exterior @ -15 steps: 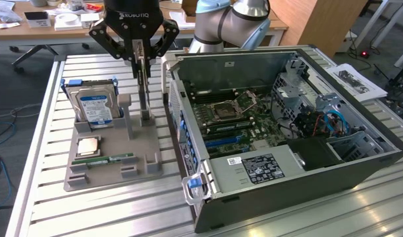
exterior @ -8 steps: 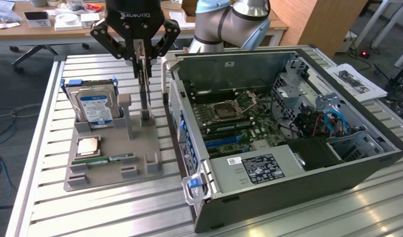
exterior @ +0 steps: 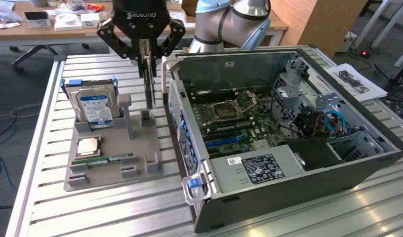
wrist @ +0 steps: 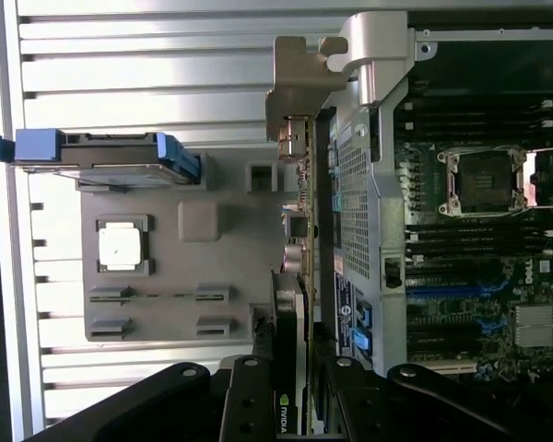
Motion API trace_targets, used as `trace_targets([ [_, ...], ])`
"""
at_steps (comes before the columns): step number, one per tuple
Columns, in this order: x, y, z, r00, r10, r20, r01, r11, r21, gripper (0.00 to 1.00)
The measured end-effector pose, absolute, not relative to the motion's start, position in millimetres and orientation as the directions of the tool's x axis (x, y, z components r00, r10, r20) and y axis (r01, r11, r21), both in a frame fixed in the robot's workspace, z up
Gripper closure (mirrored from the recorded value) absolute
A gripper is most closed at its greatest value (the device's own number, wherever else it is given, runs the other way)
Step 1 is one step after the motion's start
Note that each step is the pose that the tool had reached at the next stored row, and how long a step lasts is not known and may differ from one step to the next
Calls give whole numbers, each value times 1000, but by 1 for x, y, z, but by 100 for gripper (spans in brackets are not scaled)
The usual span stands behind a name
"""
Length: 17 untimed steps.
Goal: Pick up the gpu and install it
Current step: 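Pick up the gpu and move the gpu toward the slot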
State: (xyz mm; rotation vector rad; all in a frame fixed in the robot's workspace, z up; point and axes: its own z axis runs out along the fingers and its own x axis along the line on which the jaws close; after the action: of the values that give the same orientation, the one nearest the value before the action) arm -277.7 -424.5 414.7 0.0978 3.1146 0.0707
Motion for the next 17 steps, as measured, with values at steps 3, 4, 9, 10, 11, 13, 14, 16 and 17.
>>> trace_targets([
  [3,-274,-425,415,-998,63,-23,62,997,46,73],
  [4,-272,-425,415,-998,63,-23,62,997,46,73],
  [9,-268,-425,415,-998,63,-23,62,997,46,73],
  [10,-267,-425,415,-998,63,-23,62,997,46,73],
  [11,-266,-425,415,-998,63,-23,62,997,46,73],
  [13,-263,-424,415,-998,63,-23,62,997,46,73],
  [14,-262,-424,415,-998,63,-23,62,997,46,73],
  [16,-259,-425,415,-998,63,-23,62,997,46,73],
  [17,-258,-424,415,-998,63,-23,62,997,46,73],
])
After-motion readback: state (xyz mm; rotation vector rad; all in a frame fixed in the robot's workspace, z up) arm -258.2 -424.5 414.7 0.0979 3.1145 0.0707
